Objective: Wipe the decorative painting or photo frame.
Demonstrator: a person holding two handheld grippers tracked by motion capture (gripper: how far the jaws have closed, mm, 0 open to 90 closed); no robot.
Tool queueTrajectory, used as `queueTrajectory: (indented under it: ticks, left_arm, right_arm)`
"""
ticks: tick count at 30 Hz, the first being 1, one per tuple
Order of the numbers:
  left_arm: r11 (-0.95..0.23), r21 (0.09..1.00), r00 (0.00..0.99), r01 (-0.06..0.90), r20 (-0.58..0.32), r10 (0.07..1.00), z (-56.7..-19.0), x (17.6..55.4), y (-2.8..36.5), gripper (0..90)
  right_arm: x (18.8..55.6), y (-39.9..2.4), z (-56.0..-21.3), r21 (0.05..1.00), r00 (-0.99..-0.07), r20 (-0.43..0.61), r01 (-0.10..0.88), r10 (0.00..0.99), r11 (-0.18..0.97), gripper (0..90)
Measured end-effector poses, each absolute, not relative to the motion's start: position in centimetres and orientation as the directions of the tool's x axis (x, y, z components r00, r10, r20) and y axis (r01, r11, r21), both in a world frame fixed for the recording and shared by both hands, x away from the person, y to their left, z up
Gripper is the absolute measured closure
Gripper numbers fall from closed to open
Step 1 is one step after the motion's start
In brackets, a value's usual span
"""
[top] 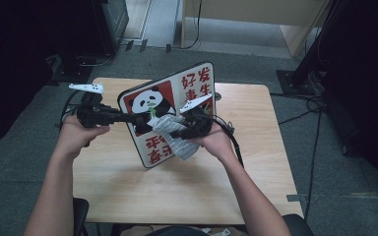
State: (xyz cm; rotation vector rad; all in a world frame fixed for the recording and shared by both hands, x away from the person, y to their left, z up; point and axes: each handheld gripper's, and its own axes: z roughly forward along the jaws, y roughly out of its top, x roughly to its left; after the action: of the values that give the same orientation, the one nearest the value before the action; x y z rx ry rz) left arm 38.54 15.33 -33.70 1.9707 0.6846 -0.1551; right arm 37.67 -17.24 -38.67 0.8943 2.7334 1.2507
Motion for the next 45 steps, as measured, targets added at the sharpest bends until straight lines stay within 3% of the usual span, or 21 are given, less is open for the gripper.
queueTrajectory:
  ticks: [45]
  left_arm:
    - [-0.340,0.779,0.832,0.527,-0.392,0.393,-33.8,38.5,15.4,75.1]
  right_arm:
    - [36.9,-18.5,-45.2,0.616,-0.798,0.321,0.585,0.511,0.527,67.4]
